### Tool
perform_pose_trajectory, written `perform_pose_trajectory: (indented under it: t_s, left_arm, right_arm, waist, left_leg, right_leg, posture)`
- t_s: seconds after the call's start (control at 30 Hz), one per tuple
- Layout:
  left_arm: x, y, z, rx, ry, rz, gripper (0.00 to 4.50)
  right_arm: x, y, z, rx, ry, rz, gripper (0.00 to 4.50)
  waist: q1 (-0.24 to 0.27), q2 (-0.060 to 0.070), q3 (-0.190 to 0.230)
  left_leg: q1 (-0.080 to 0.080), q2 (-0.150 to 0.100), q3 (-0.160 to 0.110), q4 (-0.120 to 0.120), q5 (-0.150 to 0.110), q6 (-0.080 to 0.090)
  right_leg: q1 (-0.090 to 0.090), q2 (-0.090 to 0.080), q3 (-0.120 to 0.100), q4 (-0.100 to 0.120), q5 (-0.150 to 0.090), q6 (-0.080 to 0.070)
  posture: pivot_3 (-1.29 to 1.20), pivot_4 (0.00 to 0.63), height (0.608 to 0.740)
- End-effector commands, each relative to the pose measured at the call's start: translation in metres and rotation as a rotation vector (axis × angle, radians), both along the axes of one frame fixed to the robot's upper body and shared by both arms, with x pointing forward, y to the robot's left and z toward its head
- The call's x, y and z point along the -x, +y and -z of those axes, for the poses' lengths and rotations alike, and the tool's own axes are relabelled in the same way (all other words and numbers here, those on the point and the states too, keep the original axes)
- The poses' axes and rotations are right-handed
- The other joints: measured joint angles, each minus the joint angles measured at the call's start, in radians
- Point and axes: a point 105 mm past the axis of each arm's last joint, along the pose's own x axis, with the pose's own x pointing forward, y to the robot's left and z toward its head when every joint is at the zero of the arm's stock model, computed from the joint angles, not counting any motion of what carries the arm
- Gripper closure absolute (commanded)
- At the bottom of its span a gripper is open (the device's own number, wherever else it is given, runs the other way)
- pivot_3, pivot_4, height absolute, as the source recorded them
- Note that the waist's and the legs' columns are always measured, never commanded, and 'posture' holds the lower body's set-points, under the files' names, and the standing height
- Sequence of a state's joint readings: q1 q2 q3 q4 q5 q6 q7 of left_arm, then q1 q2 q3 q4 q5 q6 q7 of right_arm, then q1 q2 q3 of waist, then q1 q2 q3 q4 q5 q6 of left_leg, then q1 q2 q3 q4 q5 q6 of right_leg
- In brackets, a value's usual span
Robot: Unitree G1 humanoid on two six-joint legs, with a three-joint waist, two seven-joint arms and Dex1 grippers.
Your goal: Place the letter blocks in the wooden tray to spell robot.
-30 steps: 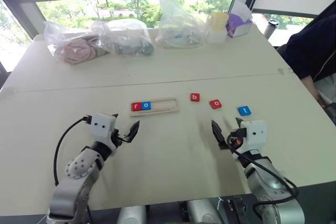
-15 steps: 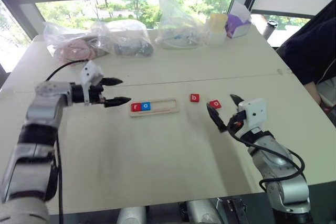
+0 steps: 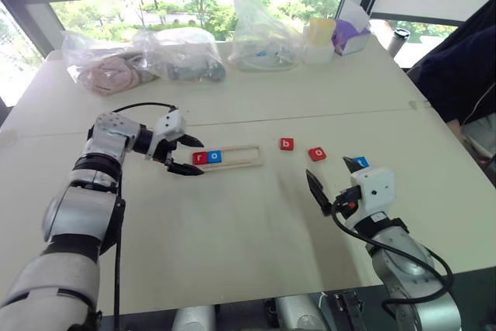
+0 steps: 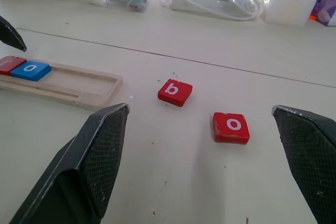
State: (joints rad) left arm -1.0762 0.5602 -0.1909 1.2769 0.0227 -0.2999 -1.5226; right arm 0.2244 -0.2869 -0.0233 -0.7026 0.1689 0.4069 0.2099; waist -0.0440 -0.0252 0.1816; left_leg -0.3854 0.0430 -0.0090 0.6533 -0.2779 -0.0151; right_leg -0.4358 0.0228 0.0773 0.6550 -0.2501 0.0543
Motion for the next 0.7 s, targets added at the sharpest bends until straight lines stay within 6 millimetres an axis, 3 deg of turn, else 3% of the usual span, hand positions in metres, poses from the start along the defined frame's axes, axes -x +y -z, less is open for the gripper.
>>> perform_pose_trajectory:
  t_s: [0.03,0.23,0.7]
  left_arm:
    - [-0.008,0.000,-0.013,-0.017,-0.085,-0.009,0.00]
    - [-0.010,0.002,-0.009,-0.027,-0.106,-0.036,0.00]
    - [-0.007,0.014,0.029,-0.144,-0.065,-0.111,0.00]
  right_arm:
    - [0.003,0.003,-0.014,0.000,-0.055,0.000,0.07]
    - [0.001,0.003,-0.015,0.004,-0.056,-0.005,0.07]
    - [-0.001,0.000,-0.019,0.038,-0.060,-0.020,0.07]
  waist:
    - [0.000,0.000,0.000]
    - [0.001,0.000,0.000]
    - [0.001,-0.001,-0.001]
  left_leg:
    - [0.000,0.000,0.000,0.000,0.000,0.000]
    - [0.000,0.000,0.000,0.000,0.000,0.000]
    - [0.006,0.000,0.000,0.000,0.000,0.000]
  right_leg:
    - [0.000,0.000,0.000,0.000,0.000,0.000]
    - [0.000,0.000,0.000,0.000,0.000,0.000]
    - [0.004,0.000,0.000,0.003,0.000,0.000]
  posture:
    - [0.00,0.150,0.740]
    - [0.00,0.150,0.740]
    - [0.00,0.150,0.740]
